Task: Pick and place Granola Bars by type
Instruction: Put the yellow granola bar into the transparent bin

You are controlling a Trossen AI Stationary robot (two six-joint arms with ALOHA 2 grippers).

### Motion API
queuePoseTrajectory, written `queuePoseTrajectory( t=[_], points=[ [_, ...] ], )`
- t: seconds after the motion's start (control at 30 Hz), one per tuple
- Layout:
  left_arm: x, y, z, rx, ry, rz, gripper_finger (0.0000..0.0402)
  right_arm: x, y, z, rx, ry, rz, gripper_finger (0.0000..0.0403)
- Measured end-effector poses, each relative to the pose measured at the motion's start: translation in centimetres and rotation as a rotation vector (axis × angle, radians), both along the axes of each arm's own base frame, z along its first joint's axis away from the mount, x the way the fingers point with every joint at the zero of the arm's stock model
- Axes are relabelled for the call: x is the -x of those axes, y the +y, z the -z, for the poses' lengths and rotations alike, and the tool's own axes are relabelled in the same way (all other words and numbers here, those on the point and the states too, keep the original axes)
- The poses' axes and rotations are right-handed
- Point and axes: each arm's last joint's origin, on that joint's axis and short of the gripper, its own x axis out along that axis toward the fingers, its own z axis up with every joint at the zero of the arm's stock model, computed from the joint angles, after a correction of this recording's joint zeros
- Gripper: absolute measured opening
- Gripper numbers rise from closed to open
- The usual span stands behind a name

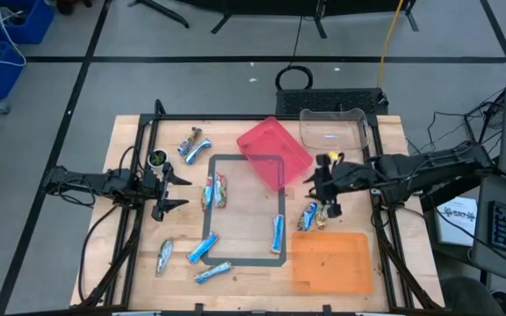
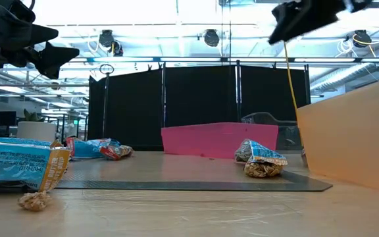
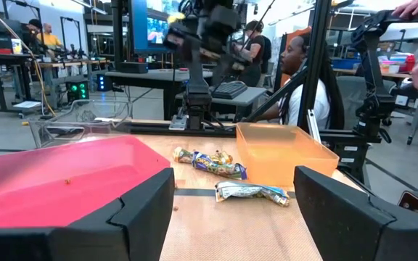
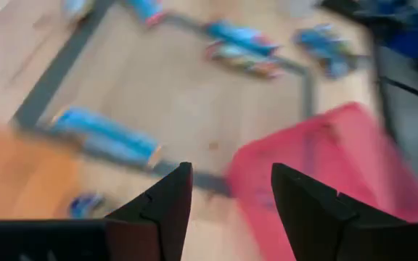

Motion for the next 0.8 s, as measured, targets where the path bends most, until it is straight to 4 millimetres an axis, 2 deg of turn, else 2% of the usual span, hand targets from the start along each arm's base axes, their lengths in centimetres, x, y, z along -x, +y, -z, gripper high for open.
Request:
queuePoseTrajectory(
  t=[0.13, 0.4, 0.8],
  points=[
    [0.0, 0.0, 0.0, 0.000, 0.000, 0.000, 0.0282, 0.6, 0.6, 0.5, 0.042, 0.080, -0.176, 0.0183],
    [0.0, 0.0, 0.0, 0.000, 0.000, -0.001, 0.0284, 1.9, 2.2, 1.2, 0.286, 0.175, -0.514, 0.0183],
    [0.0, 0.0, 0.0, 0.000, 0.000, 0.000, 0.0278, 2.8, 3.1, 1.7, 0.501, 0.217, -0.819, 0.0183]
  ],
)
